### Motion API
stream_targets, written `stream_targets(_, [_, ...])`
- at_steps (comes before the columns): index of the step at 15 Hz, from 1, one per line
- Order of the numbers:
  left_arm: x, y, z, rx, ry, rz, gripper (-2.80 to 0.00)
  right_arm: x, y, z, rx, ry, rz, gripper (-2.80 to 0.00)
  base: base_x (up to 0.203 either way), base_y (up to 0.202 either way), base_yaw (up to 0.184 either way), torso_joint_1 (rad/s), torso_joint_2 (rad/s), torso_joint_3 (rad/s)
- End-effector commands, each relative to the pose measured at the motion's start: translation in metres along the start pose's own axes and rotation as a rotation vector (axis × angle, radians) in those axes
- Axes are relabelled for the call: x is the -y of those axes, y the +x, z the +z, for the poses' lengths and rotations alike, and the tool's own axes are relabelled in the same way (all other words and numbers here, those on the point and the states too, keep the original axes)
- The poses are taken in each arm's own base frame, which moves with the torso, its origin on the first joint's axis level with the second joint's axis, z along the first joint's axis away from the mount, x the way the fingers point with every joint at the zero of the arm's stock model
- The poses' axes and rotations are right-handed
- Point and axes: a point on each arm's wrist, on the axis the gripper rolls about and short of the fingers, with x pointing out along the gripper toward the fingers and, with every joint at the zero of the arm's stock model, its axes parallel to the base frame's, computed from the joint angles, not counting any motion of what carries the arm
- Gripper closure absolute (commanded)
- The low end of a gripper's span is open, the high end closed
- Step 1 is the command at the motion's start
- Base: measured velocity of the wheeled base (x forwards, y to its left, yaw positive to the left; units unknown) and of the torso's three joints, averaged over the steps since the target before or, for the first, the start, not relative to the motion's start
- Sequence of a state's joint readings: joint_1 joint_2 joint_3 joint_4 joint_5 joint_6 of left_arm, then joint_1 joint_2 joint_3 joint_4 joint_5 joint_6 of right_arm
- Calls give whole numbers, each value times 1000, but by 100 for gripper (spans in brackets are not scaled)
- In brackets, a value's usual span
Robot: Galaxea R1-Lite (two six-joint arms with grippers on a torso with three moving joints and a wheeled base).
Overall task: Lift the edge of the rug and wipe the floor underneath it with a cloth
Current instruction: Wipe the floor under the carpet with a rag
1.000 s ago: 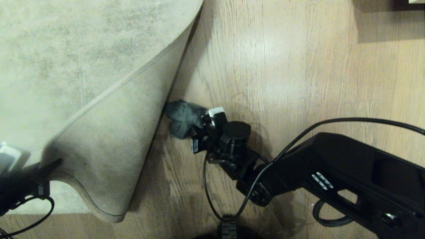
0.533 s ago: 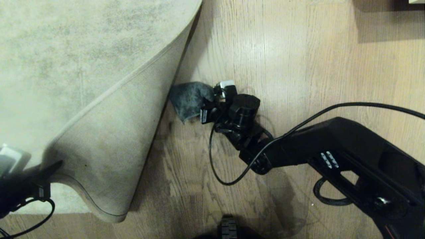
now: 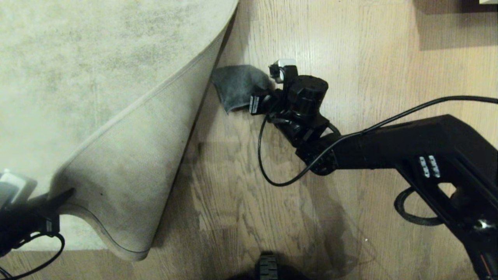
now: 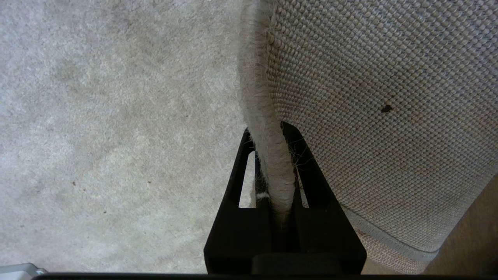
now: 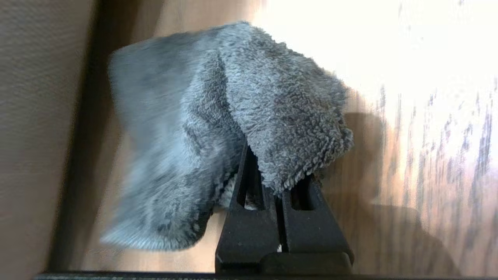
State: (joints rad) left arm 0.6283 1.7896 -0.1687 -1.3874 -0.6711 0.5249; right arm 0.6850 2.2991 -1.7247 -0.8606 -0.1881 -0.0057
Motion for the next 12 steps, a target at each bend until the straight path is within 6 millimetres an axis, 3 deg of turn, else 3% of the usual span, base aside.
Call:
stream_targets(1, [0,-1,2,12,12,3,0,-29,-18,4,-24,12,65,0,0,0,0,0,0,0])
stream_targets(6, [0,-1,2,11,11,3,0,-122,-88,-41,-162,30,224,0,0,0,0,0,0,0])
stream_targets(9, [0,-1,2,10,10,2,0,-154,-131,-83,-257,11,299,0,0,0,0,0,0,0])
stream_targets(12, [2,-2,1,3,5,-3,0,-163,-152,-126,-314,-12,327,0,0,0,0,0,0,0])
